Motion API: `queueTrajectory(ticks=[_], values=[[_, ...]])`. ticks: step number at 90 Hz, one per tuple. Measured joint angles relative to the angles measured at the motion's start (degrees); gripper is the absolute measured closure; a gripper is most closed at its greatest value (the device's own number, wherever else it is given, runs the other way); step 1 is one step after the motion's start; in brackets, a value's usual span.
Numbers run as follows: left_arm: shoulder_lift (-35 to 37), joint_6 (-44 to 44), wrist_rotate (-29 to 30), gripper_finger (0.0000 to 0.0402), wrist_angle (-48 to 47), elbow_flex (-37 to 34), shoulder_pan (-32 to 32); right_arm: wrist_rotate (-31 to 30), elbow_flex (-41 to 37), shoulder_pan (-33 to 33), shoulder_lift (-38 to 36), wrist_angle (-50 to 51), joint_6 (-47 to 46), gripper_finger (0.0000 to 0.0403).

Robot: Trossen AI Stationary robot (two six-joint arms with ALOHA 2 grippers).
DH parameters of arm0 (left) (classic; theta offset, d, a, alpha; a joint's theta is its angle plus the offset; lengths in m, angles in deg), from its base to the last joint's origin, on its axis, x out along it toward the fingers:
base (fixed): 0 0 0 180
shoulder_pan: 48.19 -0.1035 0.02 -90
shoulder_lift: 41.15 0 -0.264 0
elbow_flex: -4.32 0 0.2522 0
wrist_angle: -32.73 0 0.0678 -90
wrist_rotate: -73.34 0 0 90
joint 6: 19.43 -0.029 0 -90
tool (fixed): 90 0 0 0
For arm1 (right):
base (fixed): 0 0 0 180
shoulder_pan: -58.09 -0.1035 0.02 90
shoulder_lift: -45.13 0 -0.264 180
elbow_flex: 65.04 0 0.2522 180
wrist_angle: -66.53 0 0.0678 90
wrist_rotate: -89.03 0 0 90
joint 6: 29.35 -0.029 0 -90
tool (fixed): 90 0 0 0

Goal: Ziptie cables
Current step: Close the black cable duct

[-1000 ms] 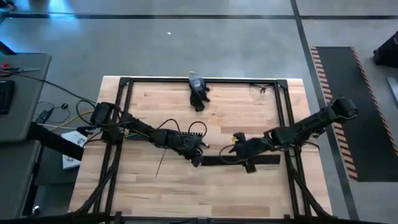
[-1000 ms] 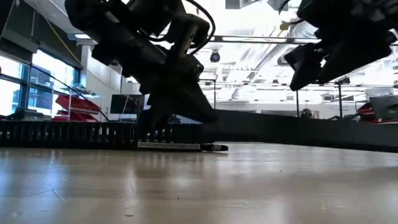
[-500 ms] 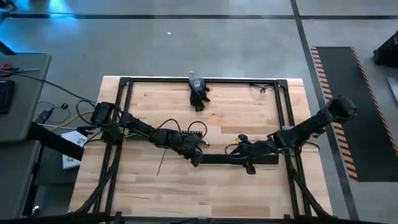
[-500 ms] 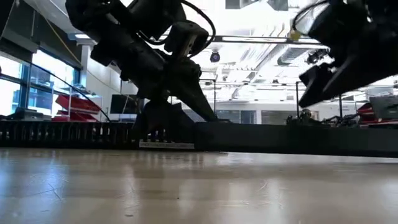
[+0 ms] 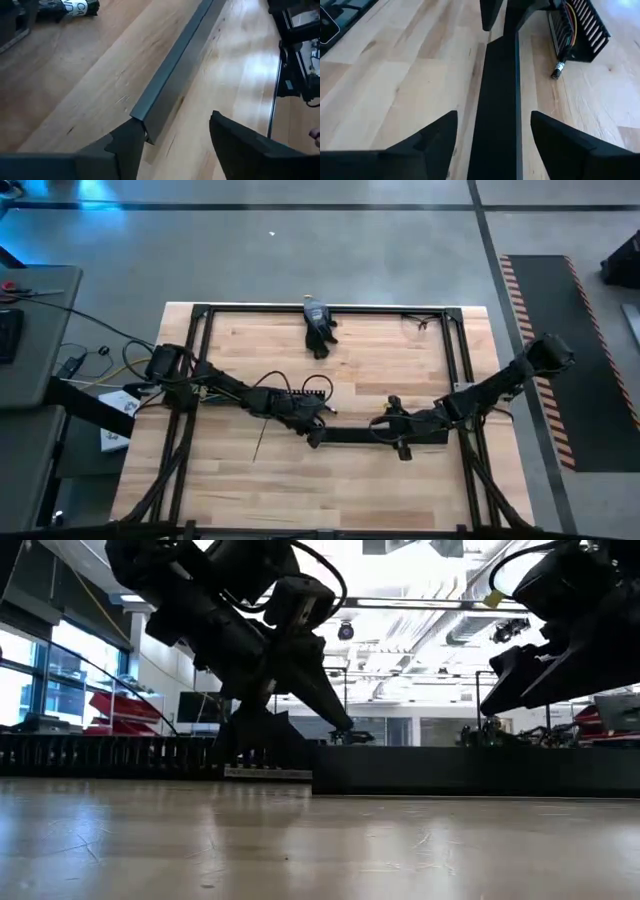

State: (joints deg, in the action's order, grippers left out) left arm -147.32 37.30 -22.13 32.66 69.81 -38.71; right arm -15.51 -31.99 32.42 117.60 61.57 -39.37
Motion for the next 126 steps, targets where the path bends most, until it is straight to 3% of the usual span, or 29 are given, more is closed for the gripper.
queueTrajectory(ticks=[25,84,104,117,126], values=[[2.9,-1.9,-1.3,0.0185,-0.2,0.0,-0.6,1.3,0.0,0.0,0.0,0.1,1.8,0.0106],[5.4,-4.2,-2.5,0.0186,-7.3,0.0,-2.9,1.5,-0.2,-0.3,0.2,0.3,0.7,0.0104],[9.8,-15.5,8.7,0.0186,-3.7,0.0,1.7,-4.8,-4.4,-2.7,4.2,-6.0,-0.4,0.0104],[10.4,-23.9,18.5,0.0186,0.9,0.0,5.9,-5.0,-8.1,-1.8,8.2,-19.1,1.1,0.0104],[10.1,-26.4,24.8,0.0186,3.1,0.0,7.4,-4.5,-8.0,-1.5,10.9,-21.6,2.8,0.0105]])
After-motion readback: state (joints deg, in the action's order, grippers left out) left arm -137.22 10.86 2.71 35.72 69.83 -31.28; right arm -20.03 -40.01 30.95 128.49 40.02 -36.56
